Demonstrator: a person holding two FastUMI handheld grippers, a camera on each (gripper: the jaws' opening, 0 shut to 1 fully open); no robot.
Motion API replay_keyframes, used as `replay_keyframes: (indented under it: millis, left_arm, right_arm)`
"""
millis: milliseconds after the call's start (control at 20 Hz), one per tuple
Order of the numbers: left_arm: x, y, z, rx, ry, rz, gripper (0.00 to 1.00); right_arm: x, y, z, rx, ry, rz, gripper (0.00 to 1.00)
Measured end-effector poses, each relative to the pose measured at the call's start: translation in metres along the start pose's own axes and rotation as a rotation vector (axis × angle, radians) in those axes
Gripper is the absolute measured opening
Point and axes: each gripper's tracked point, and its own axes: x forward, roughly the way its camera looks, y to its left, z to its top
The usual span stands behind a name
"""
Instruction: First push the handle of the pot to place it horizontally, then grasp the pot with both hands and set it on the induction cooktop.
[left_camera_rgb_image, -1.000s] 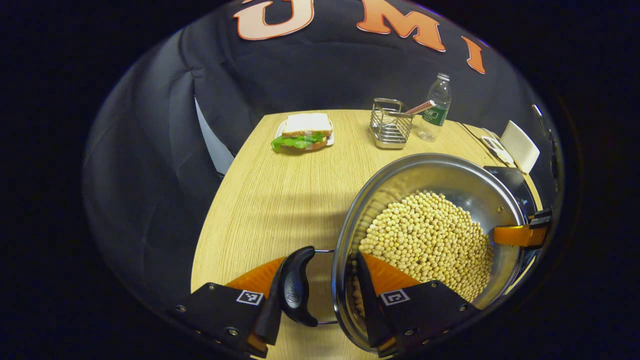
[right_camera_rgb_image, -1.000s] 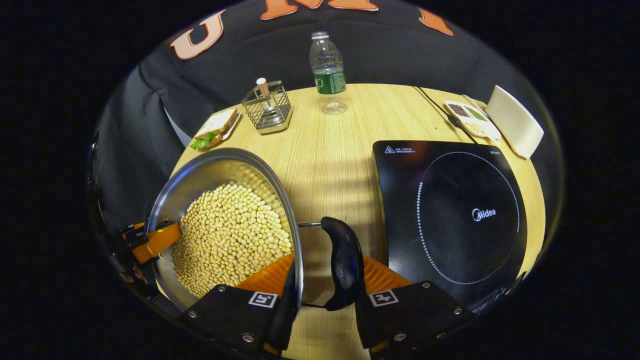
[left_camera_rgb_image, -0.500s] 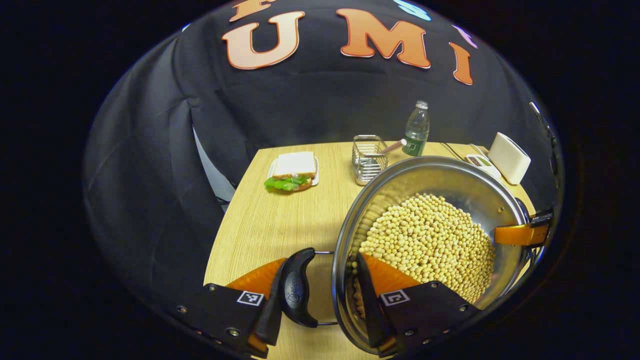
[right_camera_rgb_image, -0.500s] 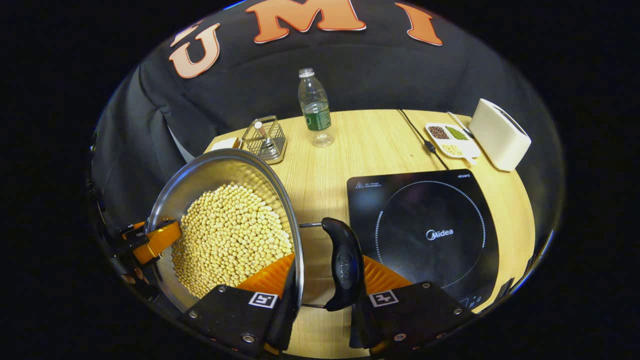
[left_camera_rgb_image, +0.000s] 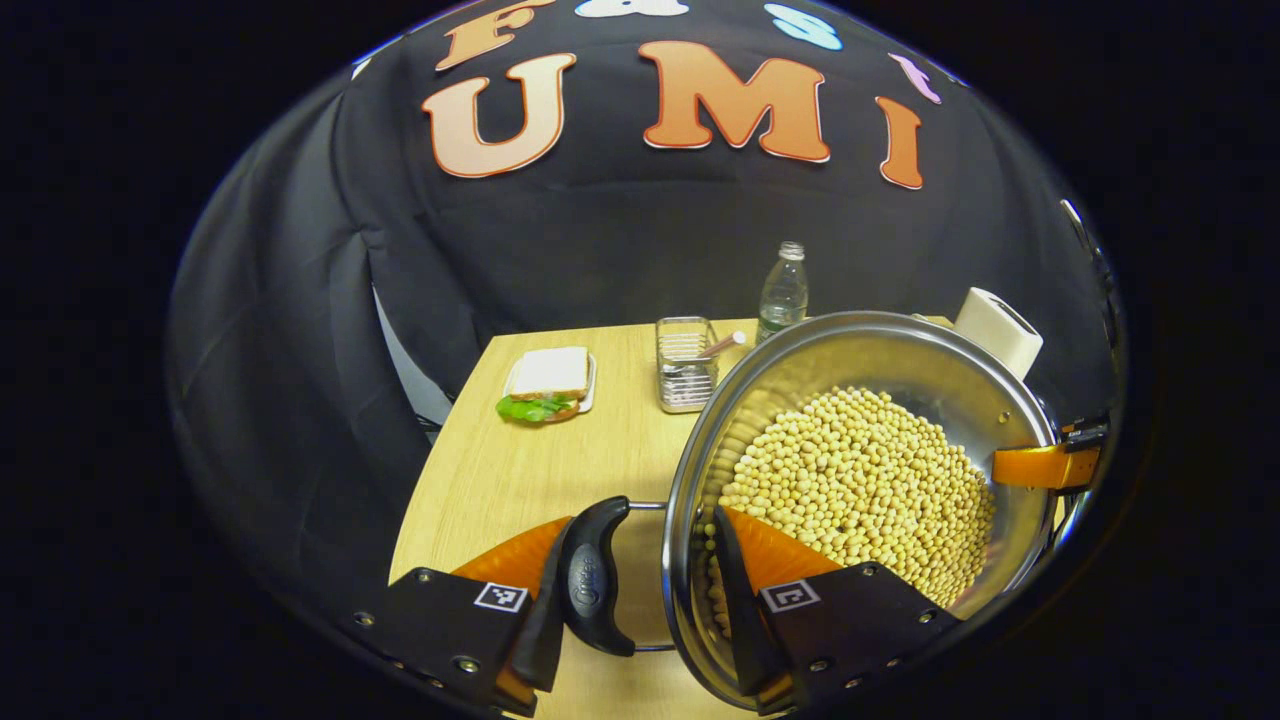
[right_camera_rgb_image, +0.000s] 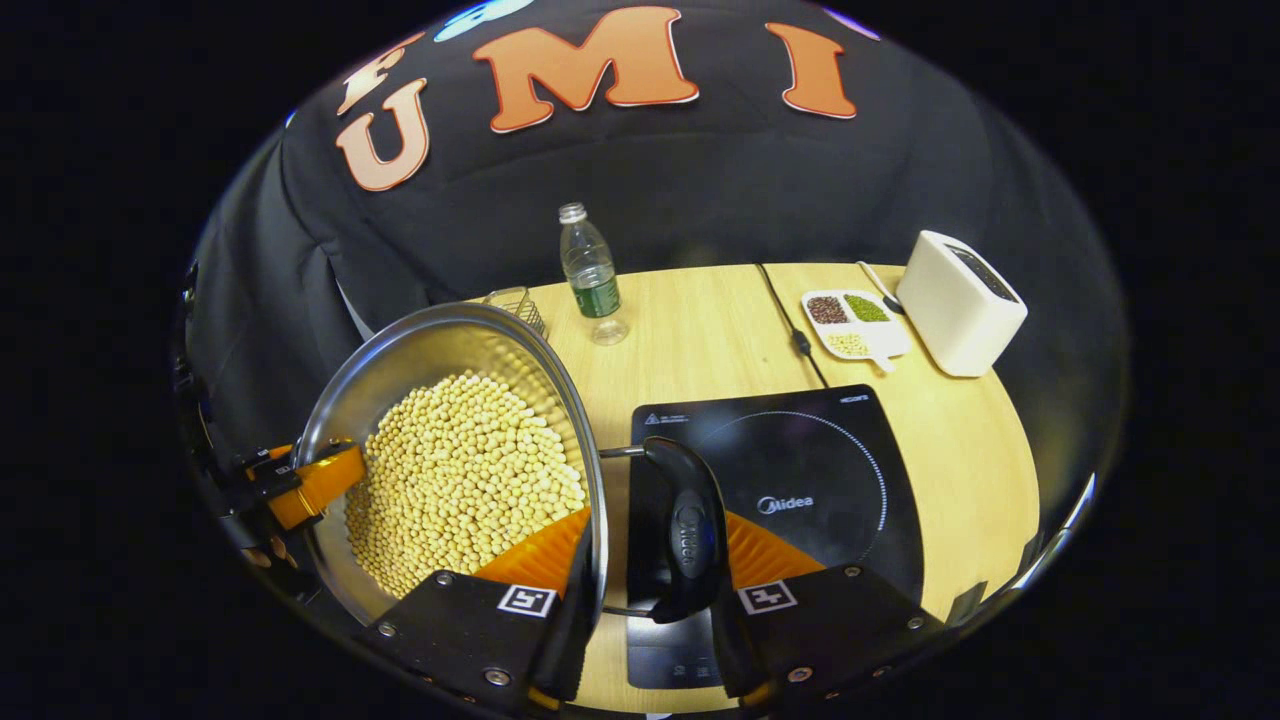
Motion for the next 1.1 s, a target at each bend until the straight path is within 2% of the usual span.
replay_keyframes:
  millis: [1100]
  left_arm:
    - [0.010,-0.001,0.006,0.060,-0.017,-0.056,0.69]
  right_arm:
    - [-0.006,0.004,-0.015,0.105,-0.036,-0.068,0.52]
